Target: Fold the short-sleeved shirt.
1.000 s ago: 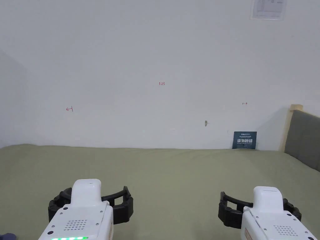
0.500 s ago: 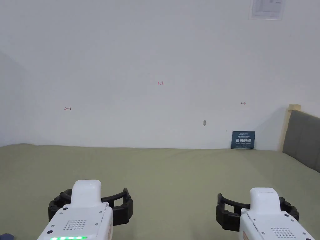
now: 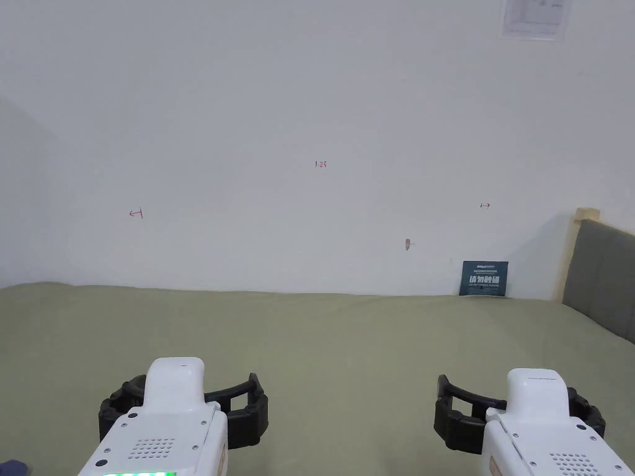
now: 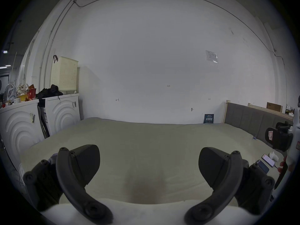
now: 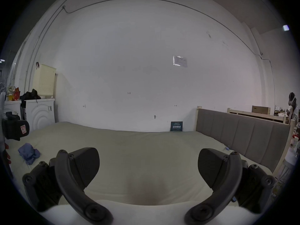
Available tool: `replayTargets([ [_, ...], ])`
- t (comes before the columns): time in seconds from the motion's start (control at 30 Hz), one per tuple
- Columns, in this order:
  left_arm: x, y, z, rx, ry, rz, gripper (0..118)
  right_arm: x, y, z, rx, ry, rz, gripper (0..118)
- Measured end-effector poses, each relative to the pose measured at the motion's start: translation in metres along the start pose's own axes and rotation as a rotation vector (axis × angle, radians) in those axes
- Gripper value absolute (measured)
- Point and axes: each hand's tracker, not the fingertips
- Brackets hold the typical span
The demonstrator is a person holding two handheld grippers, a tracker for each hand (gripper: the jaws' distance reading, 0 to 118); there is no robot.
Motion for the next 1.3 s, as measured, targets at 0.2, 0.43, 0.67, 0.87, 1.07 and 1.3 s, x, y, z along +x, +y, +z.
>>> replayTargets([
  [0.2, 0.003, 0.000, 0.001, -0.002, 0.000, 0.003, 118, -0.006, 0.000, -0.002, -0.008, -0.067, 0.099, 118],
  [0.43, 0.005, -0.002, 0.001, -0.008, -0.008, 0.001, 118, -0.003, -0.003, 0.001, -0.003, -0.003, 0.078, 118],
  [0.67, 0.007, -0.004, 0.000, -0.019, -0.006, -0.005, 118, 0.004, 0.000, -0.006, -0.041, 0.052, -0.044, 118],
  [0.87, 0.007, 0.000, -0.002, -0.017, -0.013, 0.000, 118, 0.010, 0.000, -0.008, -0.045, 0.055, -0.087, 118],
  [1.07, 0.008, 0.005, -0.006, -0.010, -0.014, 0.000, 118, 0.012, 0.007, -0.012, -0.066, 0.022, -0.091, 118],
  [1.3, 0.009, 0.009, -0.009, 0.000, -0.016, -0.001, 118, 0.009, 0.014, -0.020, -0.052, 0.019, -0.033, 118],
])
